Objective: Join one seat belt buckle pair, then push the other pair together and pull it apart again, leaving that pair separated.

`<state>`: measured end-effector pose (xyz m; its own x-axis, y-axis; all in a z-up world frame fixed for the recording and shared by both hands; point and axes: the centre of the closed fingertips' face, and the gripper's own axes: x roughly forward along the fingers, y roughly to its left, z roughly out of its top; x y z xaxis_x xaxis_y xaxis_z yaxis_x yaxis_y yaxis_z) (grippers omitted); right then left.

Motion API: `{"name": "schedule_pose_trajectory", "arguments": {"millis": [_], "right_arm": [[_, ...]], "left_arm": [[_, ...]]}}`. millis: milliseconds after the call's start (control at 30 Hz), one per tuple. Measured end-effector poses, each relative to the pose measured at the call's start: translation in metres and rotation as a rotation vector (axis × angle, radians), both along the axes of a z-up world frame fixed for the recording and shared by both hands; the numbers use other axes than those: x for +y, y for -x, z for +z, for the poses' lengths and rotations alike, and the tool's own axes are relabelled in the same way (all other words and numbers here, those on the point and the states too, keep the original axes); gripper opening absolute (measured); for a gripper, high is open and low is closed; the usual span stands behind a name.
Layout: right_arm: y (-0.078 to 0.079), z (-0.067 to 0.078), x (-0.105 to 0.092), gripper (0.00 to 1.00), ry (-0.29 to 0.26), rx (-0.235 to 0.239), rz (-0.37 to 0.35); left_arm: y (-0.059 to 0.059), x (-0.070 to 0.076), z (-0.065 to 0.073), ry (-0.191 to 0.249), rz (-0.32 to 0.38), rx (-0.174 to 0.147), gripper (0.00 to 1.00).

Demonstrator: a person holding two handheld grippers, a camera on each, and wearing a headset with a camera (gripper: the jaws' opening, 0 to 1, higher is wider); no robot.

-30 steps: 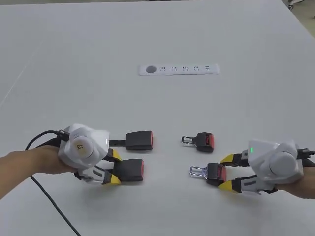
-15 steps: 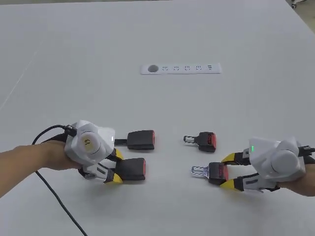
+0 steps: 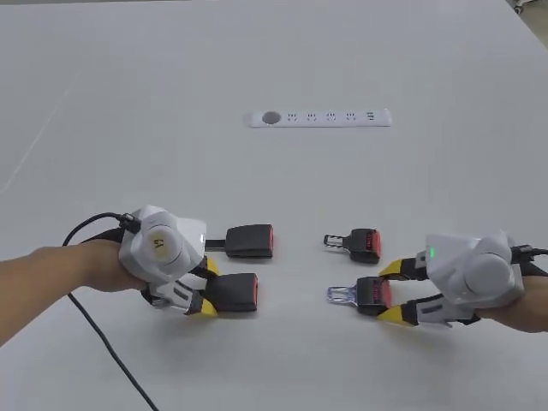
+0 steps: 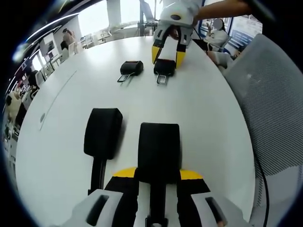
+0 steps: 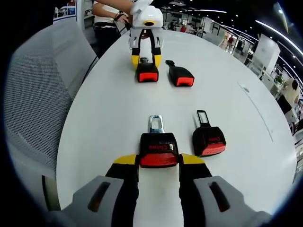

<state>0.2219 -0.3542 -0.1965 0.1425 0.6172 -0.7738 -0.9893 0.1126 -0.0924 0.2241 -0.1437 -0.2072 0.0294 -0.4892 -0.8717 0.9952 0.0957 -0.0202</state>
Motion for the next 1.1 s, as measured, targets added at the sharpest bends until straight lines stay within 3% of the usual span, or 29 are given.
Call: {"name": "schedule_pose_trajectory", "arguments": {"millis": [1100], "right_arm": [[-0.005,-0.010,0.048,0.31,-0.020,0.010,0.063]], "left_arm": [[-0.001,0.001,-0.002,-0.008,-0.005,0.014,0.32]]}}
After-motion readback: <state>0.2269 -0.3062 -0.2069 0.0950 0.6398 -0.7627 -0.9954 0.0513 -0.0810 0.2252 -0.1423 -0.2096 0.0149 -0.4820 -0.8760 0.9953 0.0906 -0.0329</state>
